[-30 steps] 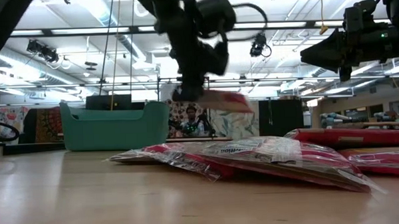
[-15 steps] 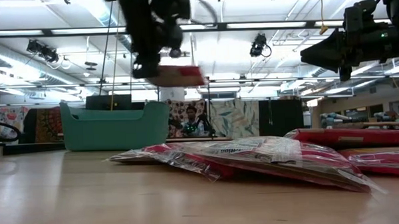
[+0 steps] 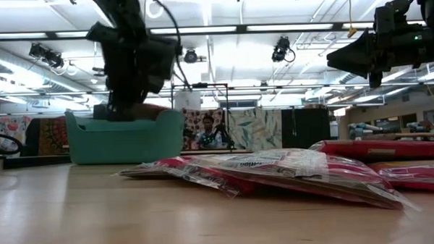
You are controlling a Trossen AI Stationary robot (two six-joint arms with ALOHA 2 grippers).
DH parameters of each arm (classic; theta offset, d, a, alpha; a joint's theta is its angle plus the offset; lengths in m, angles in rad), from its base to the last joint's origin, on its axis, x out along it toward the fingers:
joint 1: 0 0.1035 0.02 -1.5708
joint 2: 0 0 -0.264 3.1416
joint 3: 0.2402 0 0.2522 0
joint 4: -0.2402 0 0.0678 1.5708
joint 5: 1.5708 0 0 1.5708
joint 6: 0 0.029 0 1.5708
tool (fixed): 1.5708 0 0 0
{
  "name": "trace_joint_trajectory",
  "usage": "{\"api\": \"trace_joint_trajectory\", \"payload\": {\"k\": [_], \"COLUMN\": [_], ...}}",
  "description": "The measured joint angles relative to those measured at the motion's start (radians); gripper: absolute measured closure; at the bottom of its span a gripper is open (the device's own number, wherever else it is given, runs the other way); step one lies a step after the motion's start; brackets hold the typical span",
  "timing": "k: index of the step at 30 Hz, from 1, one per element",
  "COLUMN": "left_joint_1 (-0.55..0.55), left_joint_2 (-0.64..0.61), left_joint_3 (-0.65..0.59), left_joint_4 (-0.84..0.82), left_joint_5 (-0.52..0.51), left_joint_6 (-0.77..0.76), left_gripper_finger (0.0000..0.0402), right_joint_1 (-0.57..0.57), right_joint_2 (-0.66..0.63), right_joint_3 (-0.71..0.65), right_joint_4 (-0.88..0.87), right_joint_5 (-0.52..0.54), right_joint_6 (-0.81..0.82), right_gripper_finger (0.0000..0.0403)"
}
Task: Sort popcorn bags into baskets
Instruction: Put the red popcorn bag into the blue bin
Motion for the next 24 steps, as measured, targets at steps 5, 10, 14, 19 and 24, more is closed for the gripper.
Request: {"api": "trace_joint_trajectory", "payload": {"k": [5,10,14,19,24], "left_joint_1": [0.043,0.043,0.025,-0.015,-0.095], "left_joint_2": [0.000,0.000,-0.004,-0.030,-0.043], "left_joint_3": [-0.056,-0.065,-0.041,0.008,0.062], "left_joint_4": [0.003,0.000,-0.017,-0.022,0.062], "left_joint_5": [0.005,0.008,0.012,0.012,0.000], "left_joint_6": [-0.053,-0.061,-0.054,-0.045,0.029], "left_gripper_finger": [0.0359,0.0305,0.0273,0.0259,0.0260], "right_joint_1": [0.000,0.000,0.000,0.000,0.000], "right_joint_2": [0.000,0.000,0.000,0.000,0.000], "right_joint_3": [0.000,0.000,0.000,0.000,0.000], "right_joint_4": [0.000,0.000,0.000,0.000,0.000], "right_joint_5": [0.000,0.000,0.000,0.000,-0.002], "right_joint_6": [0.000,0.000,0.000,0.000,0.000], "right_gripper_finger": [0.0292,0.0292,0.0293,0.0292,0.0292]}}
